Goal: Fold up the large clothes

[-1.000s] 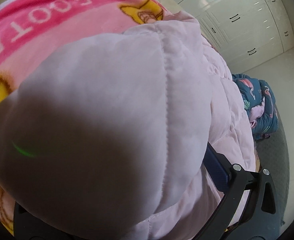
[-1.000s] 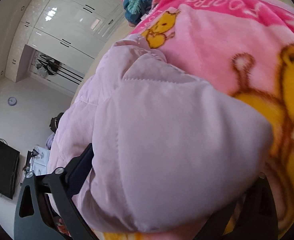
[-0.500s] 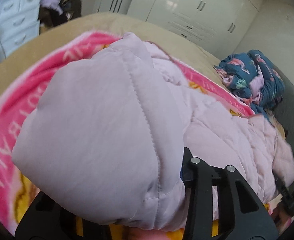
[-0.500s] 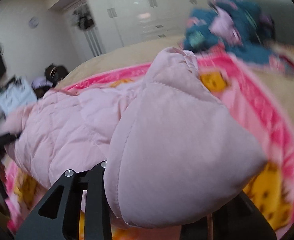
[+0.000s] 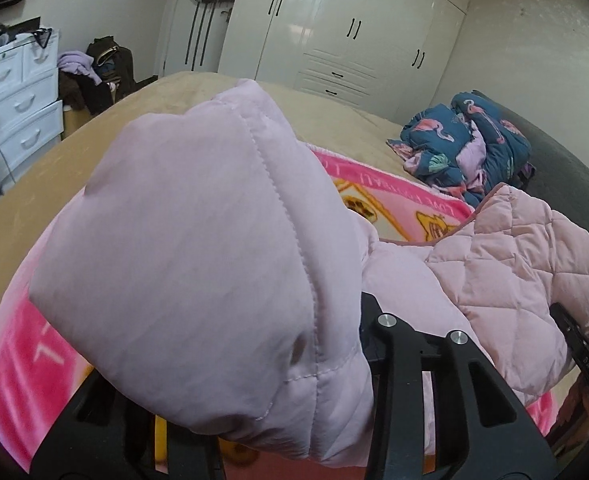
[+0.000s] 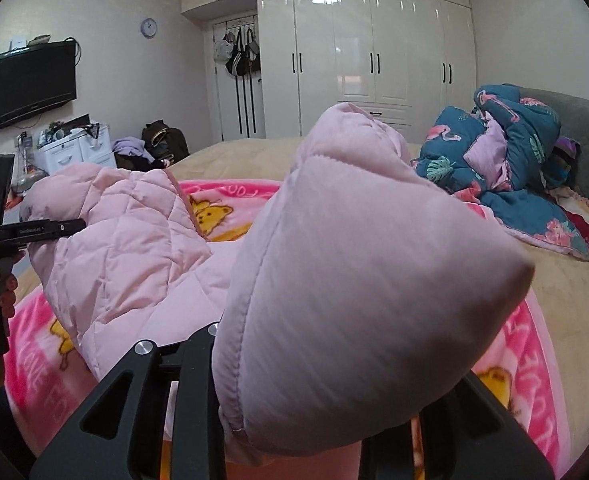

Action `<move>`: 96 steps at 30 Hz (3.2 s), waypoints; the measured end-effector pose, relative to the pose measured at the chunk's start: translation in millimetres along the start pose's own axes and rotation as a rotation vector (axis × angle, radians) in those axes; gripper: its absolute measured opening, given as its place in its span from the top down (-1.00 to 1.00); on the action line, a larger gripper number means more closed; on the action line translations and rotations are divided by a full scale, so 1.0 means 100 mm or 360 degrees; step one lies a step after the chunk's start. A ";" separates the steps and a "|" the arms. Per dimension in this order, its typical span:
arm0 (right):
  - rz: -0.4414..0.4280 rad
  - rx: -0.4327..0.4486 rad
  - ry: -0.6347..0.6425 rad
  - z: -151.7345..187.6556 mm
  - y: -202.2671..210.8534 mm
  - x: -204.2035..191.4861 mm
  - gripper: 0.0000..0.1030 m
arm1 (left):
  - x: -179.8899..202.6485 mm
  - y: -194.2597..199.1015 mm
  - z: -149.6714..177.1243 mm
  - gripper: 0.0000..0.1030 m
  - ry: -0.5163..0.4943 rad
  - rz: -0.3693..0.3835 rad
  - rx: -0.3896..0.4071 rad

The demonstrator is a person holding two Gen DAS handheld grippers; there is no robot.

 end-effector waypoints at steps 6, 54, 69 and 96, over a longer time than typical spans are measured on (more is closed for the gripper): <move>-0.0007 -0.0021 -0.0034 0.14 0.12 -0.02 0.50 | -0.07 0.13 0.23 0.41 0.0001 -0.0011 -0.0023; 0.0082 -0.0423 -0.1032 1.99 0.45 0.28 -0.88 | -1.11 0.18 1.26 -0.57 0.0378 -0.0083 -0.0189; 0.0340 -0.0203 -0.0862 1.86 1.59 0.26 -0.92 | -1.32 1.21 1.21 -0.82 0.0295 -0.0227 0.0023; 0.0154 -0.0004 -0.0145 1.25 2.35 -1.17 -0.92 | 0.16 1.82 2.04 -0.82 -0.0213 -0.0026 0.0116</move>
Point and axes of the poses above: each gripper's, at about its wrist camera, not at the fingertips, and y roughly against the way its jaws point, x to its right, z to its underside, the point moved 4 cm from there along -y, roughly the way its jaws point, and after that the axes turned 13 degrees about y, right-handed, at the moved point
